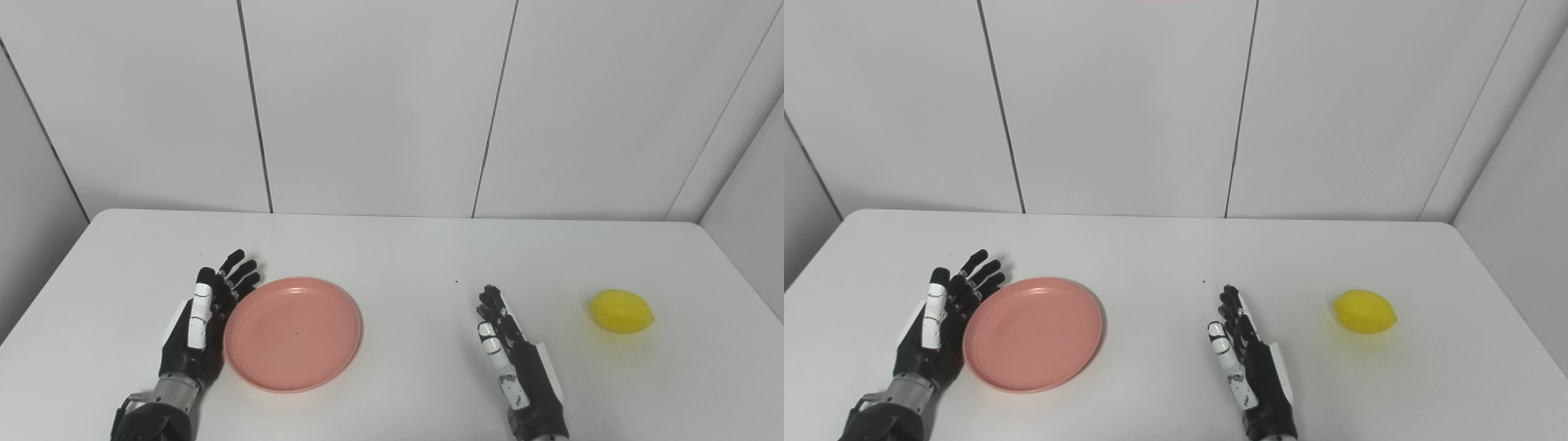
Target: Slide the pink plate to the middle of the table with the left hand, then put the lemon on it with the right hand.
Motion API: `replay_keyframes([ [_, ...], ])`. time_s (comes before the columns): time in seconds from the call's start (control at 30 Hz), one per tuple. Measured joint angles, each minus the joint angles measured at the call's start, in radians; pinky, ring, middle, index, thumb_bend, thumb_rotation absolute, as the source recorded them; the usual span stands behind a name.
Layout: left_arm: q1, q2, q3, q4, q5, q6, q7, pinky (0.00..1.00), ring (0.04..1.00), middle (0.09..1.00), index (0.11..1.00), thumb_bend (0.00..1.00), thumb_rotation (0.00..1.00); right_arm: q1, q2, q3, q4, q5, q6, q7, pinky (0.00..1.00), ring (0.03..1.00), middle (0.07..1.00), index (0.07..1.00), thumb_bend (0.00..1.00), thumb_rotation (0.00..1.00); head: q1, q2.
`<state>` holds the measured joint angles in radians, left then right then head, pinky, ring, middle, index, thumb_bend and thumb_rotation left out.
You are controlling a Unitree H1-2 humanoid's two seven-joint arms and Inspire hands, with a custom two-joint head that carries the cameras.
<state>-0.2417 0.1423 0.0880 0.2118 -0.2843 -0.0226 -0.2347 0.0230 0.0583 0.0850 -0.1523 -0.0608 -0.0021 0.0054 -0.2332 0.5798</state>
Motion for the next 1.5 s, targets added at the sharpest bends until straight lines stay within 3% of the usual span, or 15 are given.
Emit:
replay_keyframes([
  [0.33, -0.007, -0.024, -0.020, 0.000, 0.008, -0.011, -0.010, 0.97, 0.931, 0.925, 0.926, 0.77, 1.00, -0.011, -0.002, -0.001, 0.008, -0.012, 0.000, -0.005, 0.99, 0.957, 0.960, 0.961, 0.61, 0.85, -0.017, 0.002],
  [0.57, 0.008, -0.108, -0.067, -0.045, 0.054, -0.009, 0.017, 0.99, 0.942, 0.929, 0.922, 0.77, 1.00, -0.010, -0.003, -0.003, 0.007, -0.006, 0.000, -0.005, 0.97, 0.947, 0.950, 0.954, 0.59, 0.83, -0.006, 0.002],
  [1.23, 0.009, -0.146, -0.126, -0.051, 0.081, 0.013, 0.022, 1.00, 0.967, 0.943, 0.946, 0.78, 1.00, -0.010, -0.030, -0.022, 0.002, 0.056, -0.001, 0.011, 0.99, 0.946, 0.951, 0.960, 0.50, 0.80, 0.060, 0.005],
  [1.43, 0.009, -0.165, -0.140, -0.053, 0.106, 0.022, 0.036, 1.00, 0.965, 0.941, 0.937, 0.79, 1.00, -0.011, -0.042, -0.036, -0.007, 0.071, -0.001, 0.014, 0.97, 0.926, 0.930, 0.945, 0.55, 0.83, 0.132, 0.035],
  [1.5, 0.009, -0.174, -0.149, -0.053, 0.117, 0.024, 0.037, 1.00, 0.964, 0.939, 0.936, 0.78, 1.00, -0.013, -0.052, -0.043, -0.008, 0.068, -0.001, 0.014, 0.97, 0.918, 0.925, 0.942, 0.56, 0.84, 0.188, 0.061],
])
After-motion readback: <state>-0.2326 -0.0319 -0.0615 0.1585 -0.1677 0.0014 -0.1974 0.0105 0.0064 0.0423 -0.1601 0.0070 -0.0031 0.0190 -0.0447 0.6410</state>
